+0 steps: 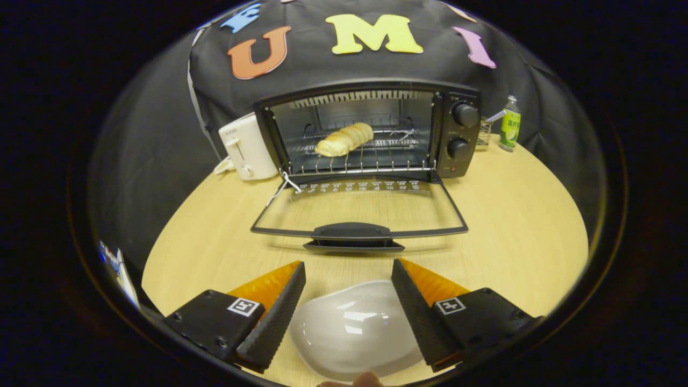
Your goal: Open the toaster oven, put the food inside, and close the toaster oven door.
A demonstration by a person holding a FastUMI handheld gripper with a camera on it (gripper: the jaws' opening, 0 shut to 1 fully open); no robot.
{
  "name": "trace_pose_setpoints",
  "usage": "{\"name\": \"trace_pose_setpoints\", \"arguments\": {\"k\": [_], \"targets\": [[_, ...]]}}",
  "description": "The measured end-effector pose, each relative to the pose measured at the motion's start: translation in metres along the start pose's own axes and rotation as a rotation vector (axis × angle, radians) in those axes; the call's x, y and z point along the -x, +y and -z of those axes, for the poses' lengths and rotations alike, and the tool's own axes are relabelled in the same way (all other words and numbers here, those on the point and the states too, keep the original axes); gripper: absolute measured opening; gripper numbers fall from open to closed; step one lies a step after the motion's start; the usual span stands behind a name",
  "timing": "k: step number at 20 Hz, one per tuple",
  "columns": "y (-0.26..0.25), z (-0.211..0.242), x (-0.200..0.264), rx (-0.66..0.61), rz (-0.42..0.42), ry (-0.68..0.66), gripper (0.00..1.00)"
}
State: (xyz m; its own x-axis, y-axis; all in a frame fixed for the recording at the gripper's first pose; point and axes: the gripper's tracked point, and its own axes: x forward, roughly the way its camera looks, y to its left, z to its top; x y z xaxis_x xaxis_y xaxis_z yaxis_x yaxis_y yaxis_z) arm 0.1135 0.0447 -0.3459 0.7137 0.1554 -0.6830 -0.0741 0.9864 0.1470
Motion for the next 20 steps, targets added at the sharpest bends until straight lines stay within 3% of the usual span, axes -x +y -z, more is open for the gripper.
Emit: {"name": "trace_pose_setpoints", "arguments": {"k": [9, 20], "targets": [[-0.011, 0.003, -0.027, 0.029, 0.096, 0.056, 1.00], [-0.007, -0.017, -0.009, 0.007, 0.135, -0.045, 1.00]]}}
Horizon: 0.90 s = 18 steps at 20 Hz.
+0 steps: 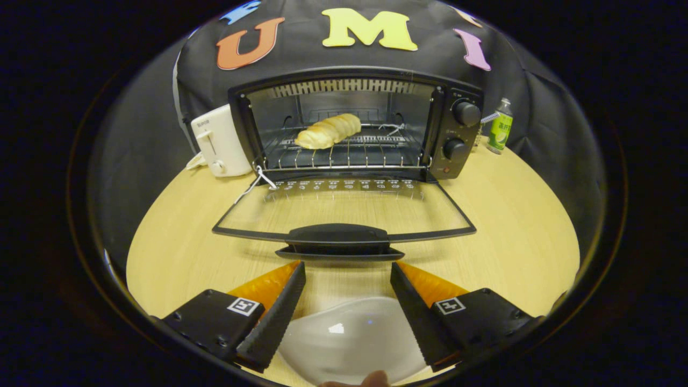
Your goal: Open the toaster oven, put the food inside, and close the toaster oven door.
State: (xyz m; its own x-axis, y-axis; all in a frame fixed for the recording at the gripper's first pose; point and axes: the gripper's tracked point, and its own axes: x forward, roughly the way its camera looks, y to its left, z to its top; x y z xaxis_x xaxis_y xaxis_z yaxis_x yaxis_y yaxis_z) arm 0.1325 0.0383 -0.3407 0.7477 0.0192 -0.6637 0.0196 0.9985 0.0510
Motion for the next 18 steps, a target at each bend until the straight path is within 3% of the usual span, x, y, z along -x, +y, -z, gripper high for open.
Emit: {"name": "trace_pose_setpoints", "arguments": {"k": [9, 18], "targets": [[0.003, -0.085, 0.026, 0.015, 0.017, -0.258, 1.00], [-0.005, -0.114, 0.070, -0.041, -0.021, -0.370, 1.00]]}}
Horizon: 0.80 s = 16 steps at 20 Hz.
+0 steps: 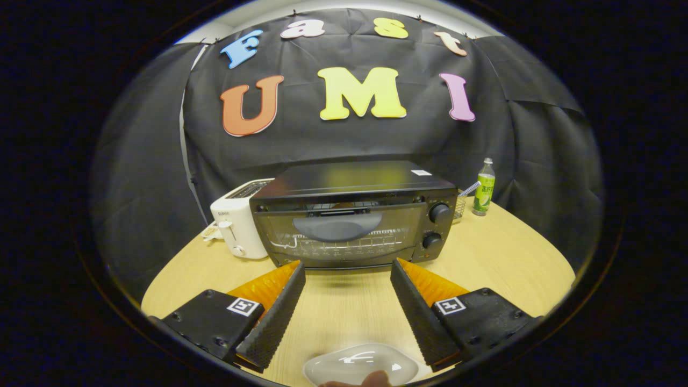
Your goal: Open the toaster oven, put the food inside, and close the toaster oven door.
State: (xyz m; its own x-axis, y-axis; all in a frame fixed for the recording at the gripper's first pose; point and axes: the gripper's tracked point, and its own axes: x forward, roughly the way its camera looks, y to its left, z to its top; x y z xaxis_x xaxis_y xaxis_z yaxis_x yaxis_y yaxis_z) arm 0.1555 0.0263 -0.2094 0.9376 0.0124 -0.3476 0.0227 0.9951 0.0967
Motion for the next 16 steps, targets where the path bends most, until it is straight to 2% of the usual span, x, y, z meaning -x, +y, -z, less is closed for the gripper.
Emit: {"name": "trace_pose_setpoints", "arguments": {"k": [7, 11, 16], "targets": [[-0.030, -0.067, 0.074, 0.040, 0.042, -0.147, 1.00], [-0.032, -0.094, 0.129, 0.062, 0.021, -0.202, 1.00], [-0.028, -0.090, 0.190, 0.050, -0.025, -0.263, 1.00]]}}
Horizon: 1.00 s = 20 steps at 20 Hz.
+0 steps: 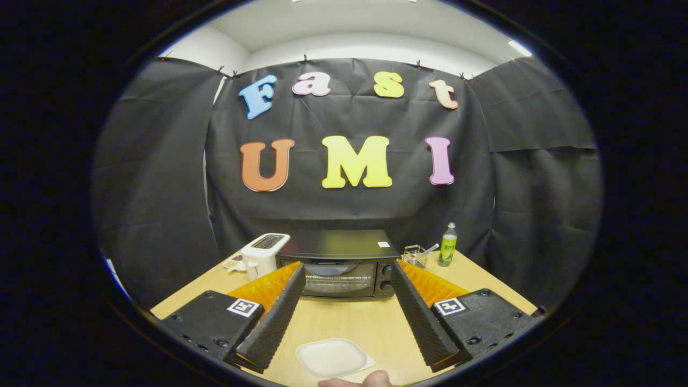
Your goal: Open the toaster oven, put the food inside, and close the toaster oven door.
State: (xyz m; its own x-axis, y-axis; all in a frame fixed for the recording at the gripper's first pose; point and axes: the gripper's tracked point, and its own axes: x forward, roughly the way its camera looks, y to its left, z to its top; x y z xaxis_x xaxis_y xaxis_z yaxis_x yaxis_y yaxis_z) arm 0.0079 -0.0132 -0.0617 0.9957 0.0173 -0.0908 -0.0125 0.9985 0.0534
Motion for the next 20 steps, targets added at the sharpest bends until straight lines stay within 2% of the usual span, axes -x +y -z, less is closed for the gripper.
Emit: {"name": "trace_pose_setpoints", "arguments": {"k": [3, 7, 13, 20], "targets": [[-0.003, 0.004, 0.028, -0.027, 0.003, -0.030, 1.00], [0.002, 0.033, 0.053, -0.075, -0.013, -0.040, 1.00], [0.005, 0.058, 0.058, -0.045, -0.001, -0.002, 1.00], [0.006, 0.057, 0.051, -0.072, 0.001, -0.010, 1.00]]}}
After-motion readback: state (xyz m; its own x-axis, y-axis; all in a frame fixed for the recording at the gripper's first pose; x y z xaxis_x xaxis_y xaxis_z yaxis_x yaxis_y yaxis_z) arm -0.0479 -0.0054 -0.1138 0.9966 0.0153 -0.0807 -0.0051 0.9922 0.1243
